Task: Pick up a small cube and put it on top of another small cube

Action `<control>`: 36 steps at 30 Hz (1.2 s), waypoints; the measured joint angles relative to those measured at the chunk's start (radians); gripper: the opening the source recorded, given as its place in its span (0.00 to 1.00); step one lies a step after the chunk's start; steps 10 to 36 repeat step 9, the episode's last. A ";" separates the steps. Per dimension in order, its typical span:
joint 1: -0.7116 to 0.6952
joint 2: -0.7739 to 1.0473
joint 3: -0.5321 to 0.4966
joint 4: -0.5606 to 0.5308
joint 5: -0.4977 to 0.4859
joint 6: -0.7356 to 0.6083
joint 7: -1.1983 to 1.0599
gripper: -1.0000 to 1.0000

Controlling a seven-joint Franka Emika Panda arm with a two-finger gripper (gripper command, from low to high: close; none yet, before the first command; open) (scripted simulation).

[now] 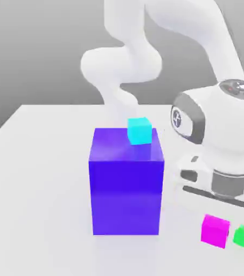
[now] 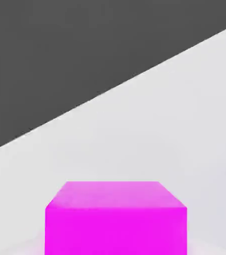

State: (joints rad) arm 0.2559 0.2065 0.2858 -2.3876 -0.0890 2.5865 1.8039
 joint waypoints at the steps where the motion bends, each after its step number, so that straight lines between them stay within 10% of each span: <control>1: 0.034 -0.009 0.019 -0.007 -0.011 -0.003 0.041 0.00; 5: 0.097 0.090 -0.005 -0.005 -0.090 0.089 0.129 0.00; 6: 0.110 0.121 -0.020 -0.003 -0.110 0.117 0.144 1.00; 36: 0.110 0.121 -0.020 -0.003 -0.110 0.117 0.144 1.00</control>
